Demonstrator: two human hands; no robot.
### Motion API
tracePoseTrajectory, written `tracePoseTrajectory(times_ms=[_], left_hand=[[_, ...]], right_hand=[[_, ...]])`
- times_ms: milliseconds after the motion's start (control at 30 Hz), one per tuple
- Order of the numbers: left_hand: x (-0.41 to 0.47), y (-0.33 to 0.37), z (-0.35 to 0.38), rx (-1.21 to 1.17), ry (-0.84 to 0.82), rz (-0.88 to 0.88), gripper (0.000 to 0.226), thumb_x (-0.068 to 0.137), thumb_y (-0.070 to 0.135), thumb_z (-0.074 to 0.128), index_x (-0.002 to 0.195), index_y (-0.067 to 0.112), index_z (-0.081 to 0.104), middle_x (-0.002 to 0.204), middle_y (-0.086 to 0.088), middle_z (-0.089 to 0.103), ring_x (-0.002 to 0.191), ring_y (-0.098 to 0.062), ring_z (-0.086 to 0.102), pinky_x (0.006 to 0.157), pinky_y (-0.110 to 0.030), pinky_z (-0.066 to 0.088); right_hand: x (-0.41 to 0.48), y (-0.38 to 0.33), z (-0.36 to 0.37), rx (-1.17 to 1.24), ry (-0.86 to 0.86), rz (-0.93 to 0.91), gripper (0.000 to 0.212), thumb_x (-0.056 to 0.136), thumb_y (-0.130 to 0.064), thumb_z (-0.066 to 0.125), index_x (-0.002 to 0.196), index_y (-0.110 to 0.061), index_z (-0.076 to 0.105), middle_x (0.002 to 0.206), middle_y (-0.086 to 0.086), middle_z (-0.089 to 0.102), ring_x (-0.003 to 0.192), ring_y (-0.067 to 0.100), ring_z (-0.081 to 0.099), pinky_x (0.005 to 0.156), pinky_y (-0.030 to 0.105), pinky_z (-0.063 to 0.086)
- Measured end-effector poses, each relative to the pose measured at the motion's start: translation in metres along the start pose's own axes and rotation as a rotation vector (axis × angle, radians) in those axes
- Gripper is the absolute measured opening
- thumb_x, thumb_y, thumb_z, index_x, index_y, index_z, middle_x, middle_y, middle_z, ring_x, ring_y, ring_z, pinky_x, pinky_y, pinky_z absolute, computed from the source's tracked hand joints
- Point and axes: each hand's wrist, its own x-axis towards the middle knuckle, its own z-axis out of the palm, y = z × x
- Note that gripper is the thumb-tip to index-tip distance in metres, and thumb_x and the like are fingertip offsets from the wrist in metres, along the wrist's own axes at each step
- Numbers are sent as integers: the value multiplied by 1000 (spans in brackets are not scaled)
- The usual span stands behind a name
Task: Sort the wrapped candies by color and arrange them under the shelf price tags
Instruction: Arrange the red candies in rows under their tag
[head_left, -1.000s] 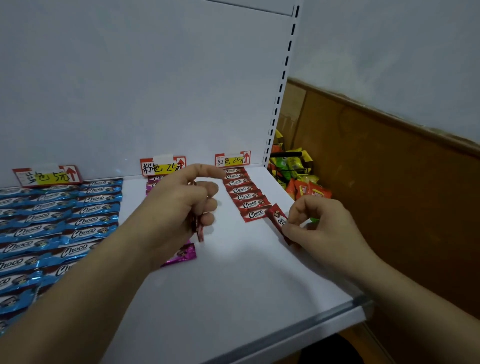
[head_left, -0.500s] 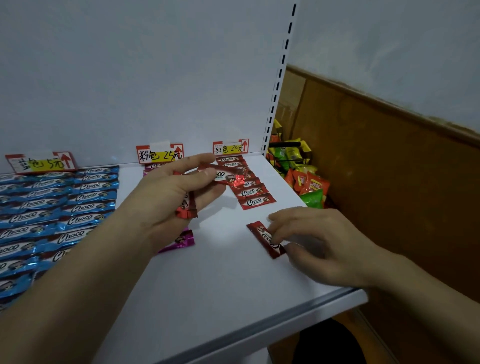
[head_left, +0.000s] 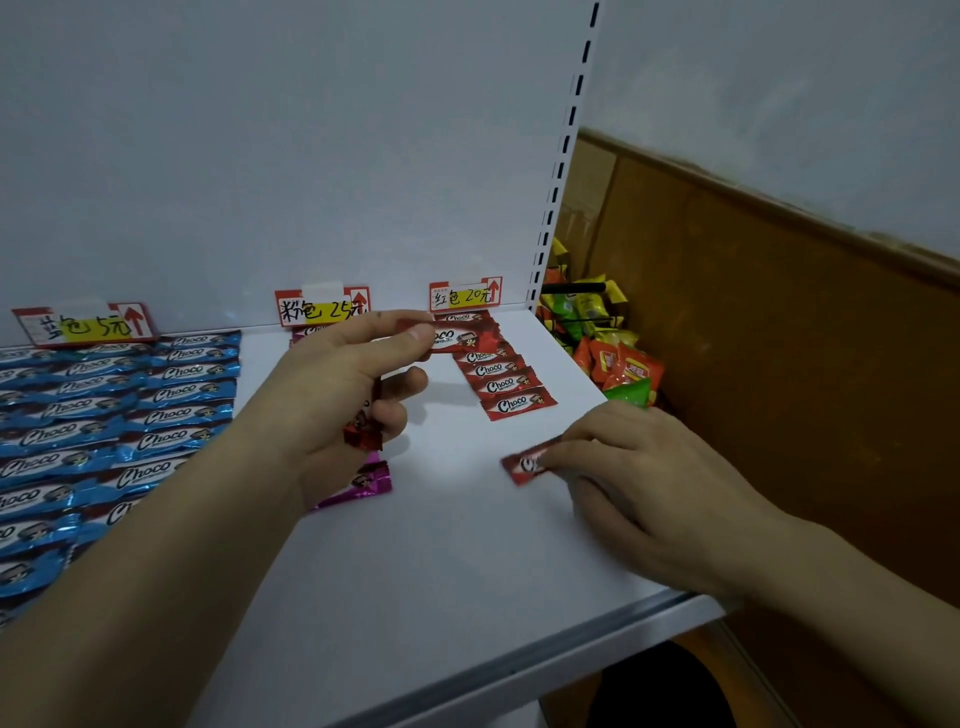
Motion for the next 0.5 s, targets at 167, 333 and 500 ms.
tracePoseTrajectory(times_ms=[167, 333, 500], left_hand=[[2, -3, -2, 164, 14, 105, 13, 90, 15, 71, 101, 18, 76, 81, 1, 71, 54, -9, 50, 37, -17, 33], [3, -7, -2, 273, 24, 220, 12, 93, 15, 67, 100, 17, 77, 65, 0, 52, 48, -10, 37, 39, -21, 30], [5, -9, -2, 299, 38, 239, 11, 93, 16, 67, 100, 17, 76, 67, -4, 47, 46, -9, 32, 39, -21, 29]], right_hand=[[5, 0, 11, 53, 15, 131, 42, 102, -35, 36, 138, -26, 57, 129, -10, 54, 114, 6, 50, 91, 22, 45], [9, -2, 11, 35, -2, 131, 44, 101, -37, 34, 140, -29, 52, 133, -12, 50, 117, 5, 47, 88, 32, 49], [9, -3, 10, 27, -20, 130, 46, 100, -36, 36, 144, -30, 48, 139, -13, 46, 121, 4, 43, 90, 34, 47]])
